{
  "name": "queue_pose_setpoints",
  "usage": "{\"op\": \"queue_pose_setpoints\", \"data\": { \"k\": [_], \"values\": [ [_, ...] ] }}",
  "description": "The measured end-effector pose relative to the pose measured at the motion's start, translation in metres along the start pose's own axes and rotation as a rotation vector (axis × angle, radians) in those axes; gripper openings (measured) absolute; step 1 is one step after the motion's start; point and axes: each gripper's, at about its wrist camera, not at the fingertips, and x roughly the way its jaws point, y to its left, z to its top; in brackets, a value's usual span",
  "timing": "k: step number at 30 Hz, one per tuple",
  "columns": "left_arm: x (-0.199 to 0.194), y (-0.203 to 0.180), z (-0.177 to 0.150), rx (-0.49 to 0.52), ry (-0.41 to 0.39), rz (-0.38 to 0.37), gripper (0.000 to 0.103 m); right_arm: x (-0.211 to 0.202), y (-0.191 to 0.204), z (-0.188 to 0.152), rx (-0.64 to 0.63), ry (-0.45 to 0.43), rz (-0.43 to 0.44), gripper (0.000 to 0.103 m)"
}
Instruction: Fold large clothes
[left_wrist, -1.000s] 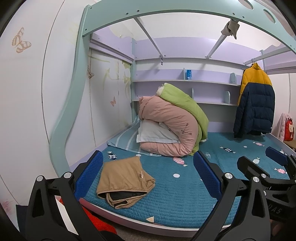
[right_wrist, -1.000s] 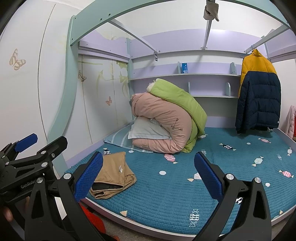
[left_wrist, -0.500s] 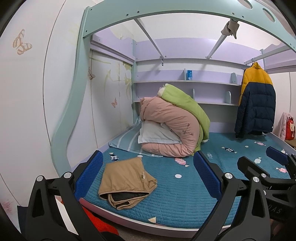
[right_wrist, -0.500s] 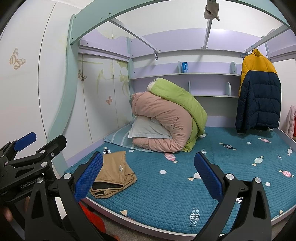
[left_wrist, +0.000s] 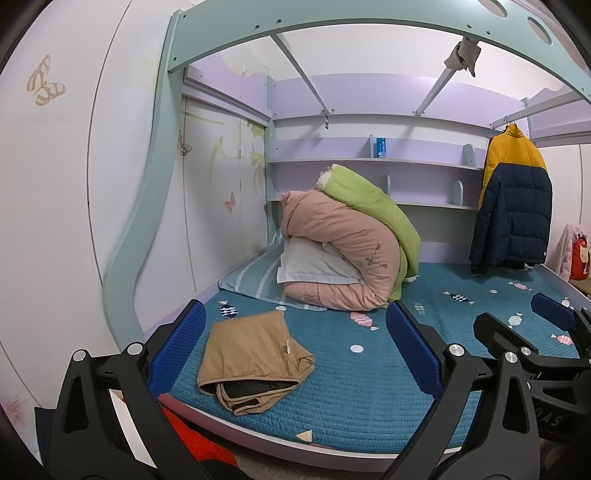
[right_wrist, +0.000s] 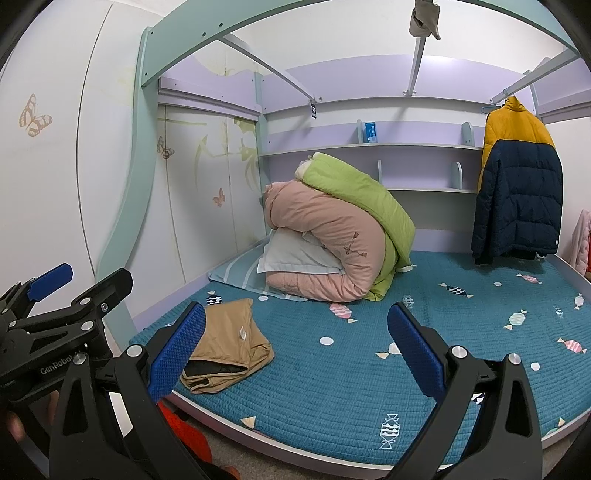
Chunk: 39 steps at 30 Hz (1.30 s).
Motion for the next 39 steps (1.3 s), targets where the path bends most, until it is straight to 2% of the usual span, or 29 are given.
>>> {"op": "queue_pose_setpoints", "data": {
  "k": [39],
  "values": [
    [0.0006,0.0093,-0.0005,0.007,0.000,0.011,0.098,0.0057,0.0041,-0.0006,0.004,0.005,0.004,0.095]
  ]
}}
